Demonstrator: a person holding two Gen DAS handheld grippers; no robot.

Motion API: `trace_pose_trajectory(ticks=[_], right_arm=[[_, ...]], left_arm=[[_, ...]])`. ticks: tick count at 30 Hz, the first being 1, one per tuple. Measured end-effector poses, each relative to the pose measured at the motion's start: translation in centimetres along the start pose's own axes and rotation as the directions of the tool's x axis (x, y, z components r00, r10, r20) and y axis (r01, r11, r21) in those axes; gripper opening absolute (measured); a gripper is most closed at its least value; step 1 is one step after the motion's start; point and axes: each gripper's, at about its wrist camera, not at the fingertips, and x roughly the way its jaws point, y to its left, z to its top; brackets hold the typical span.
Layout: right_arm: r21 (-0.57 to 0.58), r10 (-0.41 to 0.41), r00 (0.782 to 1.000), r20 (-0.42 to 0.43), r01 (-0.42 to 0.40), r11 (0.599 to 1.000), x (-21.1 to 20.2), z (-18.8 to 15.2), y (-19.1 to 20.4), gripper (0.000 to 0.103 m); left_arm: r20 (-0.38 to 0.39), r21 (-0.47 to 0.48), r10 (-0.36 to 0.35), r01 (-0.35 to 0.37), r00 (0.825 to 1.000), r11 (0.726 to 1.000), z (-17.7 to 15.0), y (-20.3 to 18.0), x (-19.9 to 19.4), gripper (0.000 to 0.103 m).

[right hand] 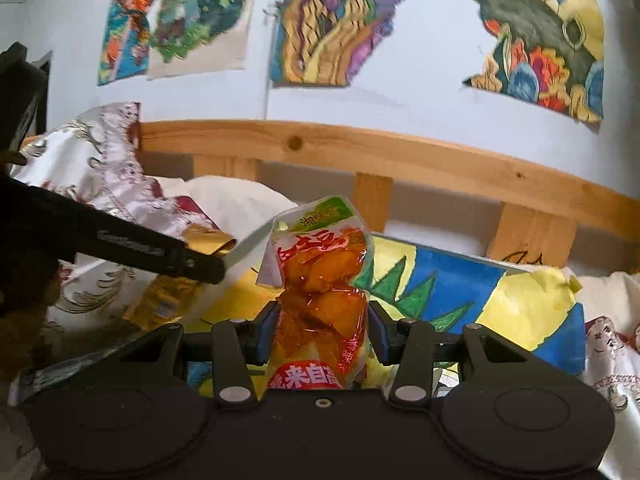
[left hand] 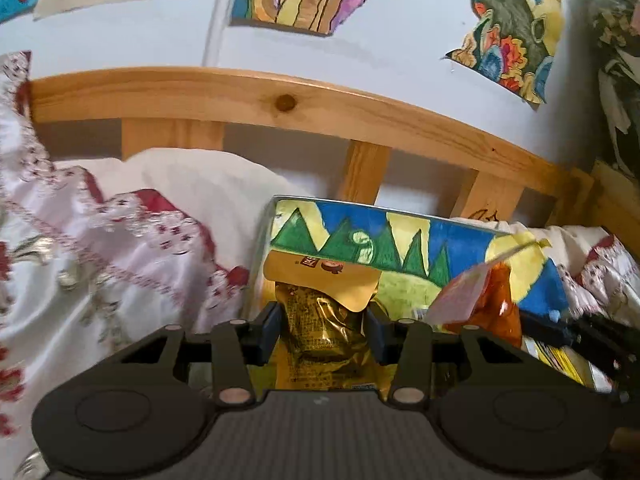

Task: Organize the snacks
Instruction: 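Lift and carry the gold pouch and red pack over the tray with both tools, then open the right tool to drop the red pack while the left tool releases the gold pouch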

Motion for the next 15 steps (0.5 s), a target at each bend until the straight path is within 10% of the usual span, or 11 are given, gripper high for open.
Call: trace_pose_trajectory(ticks=[15], right_arm=[[0.006, -0.003, 0.991, -0.135, 0.004, 1.0, 4.3, -2.9, 0.6, 0.049]], left_arm=[[-0.056, -0.033, -0.007, 0.005, 0.998, 0.999, -2.3, 0.0, 5.4, 0.049]])
